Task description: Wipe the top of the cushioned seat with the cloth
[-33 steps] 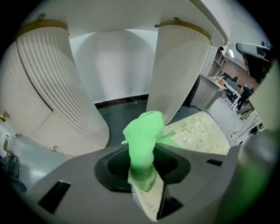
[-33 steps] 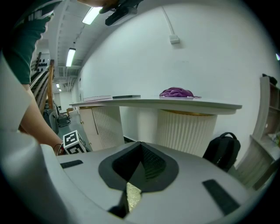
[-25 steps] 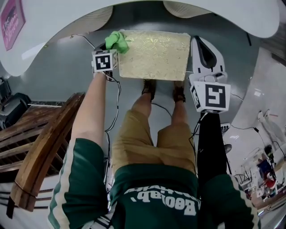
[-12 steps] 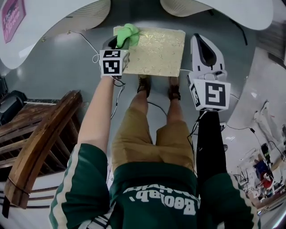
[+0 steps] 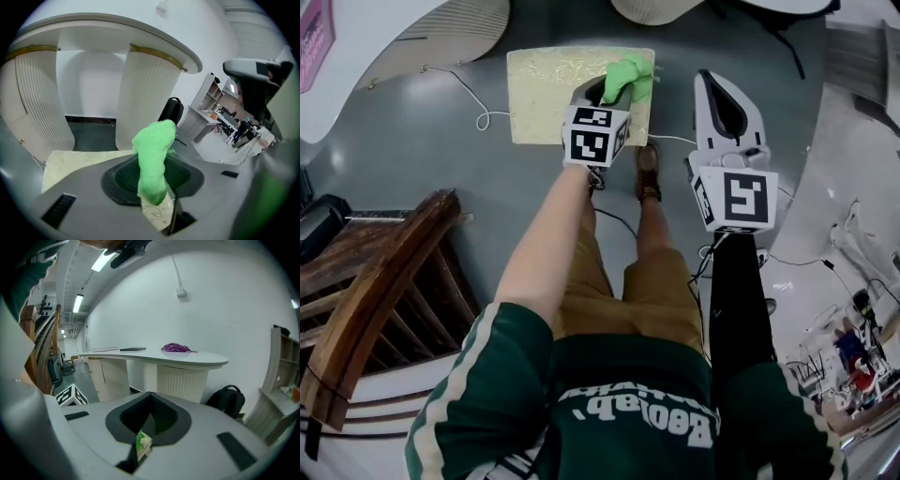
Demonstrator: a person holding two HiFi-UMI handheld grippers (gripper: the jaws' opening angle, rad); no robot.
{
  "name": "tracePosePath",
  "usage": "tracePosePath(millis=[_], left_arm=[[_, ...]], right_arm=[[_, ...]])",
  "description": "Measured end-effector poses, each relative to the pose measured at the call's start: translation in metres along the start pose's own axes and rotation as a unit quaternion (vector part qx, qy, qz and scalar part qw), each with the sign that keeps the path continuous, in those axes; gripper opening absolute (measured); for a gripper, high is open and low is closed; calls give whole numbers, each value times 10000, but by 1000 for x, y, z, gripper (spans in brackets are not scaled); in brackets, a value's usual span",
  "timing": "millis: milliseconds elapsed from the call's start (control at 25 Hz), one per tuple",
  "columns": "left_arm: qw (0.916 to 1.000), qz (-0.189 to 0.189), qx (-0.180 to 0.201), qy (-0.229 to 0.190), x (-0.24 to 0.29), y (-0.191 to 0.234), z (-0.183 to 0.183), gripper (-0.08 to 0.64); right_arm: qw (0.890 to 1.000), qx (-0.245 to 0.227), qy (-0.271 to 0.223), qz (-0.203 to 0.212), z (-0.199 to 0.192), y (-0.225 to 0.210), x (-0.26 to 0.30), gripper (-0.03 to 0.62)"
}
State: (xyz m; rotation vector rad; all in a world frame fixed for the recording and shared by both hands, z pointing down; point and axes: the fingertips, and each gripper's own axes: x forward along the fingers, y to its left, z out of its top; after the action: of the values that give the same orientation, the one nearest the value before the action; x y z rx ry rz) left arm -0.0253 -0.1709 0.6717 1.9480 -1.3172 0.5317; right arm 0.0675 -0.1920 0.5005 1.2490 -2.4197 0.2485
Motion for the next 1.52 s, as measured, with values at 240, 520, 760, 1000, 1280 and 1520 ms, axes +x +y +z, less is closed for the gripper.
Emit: tracePosePath(millis=[240,520,760,1000,1280,1520], left_arm=[[9973,-71,-24,724,49,-45,-62,147],[9906,194,592,1218,75,-31,-93,146],[9920,150,312,1217,63,-24,-91,147],[9924,313,259,1164,38,35,-86,147],[9867,943,158,1315,-28,157,-94,147],[9854,1221,-537,1060,-68,236,-92,147]], right_arm=[[9999,84,50,-107,-21,-31,-30,8],[9996,222,109,-161,-43,-48,-54,8],[9998,131,126,-33,-43,-40,-47,8],[9999,114,108,-20,-32,-2,-24,8],[9997,110,43,198,-9,67,13,8],[9992,-5,15,402,7,114,45,8]])
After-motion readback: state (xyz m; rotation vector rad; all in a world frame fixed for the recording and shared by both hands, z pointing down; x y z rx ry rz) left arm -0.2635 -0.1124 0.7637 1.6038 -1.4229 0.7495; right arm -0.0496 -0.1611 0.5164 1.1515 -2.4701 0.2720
